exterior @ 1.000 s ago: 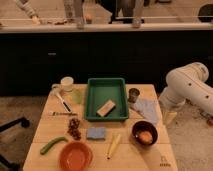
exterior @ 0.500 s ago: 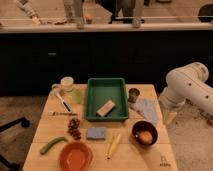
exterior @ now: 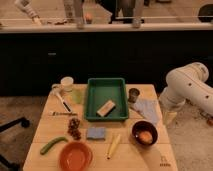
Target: Wipe red bowl with eraser
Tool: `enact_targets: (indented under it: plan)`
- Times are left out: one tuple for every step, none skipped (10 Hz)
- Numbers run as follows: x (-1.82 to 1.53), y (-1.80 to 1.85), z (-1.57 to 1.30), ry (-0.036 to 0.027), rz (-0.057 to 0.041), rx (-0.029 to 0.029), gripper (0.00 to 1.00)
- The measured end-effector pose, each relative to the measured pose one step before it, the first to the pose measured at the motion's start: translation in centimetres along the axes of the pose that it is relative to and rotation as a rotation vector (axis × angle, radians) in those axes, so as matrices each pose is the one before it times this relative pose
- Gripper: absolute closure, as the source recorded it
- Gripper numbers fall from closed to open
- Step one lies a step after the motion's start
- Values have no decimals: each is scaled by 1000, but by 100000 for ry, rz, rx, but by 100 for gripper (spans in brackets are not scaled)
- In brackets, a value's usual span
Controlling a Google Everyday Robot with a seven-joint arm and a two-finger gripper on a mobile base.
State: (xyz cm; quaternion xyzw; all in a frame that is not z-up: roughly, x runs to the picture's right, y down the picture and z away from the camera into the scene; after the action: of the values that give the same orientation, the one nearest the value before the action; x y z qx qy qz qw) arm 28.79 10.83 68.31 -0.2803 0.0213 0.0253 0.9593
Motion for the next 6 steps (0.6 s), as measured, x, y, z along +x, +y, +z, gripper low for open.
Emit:
enact_targets:
  plan:
    - [0, -2, -3, -1, 2, 7, 20]
    - [1, 3, 2, 1, 2, -6, 20]
    - [-1, -3, -2, 16, -17, 13, 20]
    - [6, 17, -6, 102, -125, 193, 20]
    - [-345, 259, -225, 172, -3290, 805, 20]
    - [-507, 203, -128, 261, -4340, 421, 20]
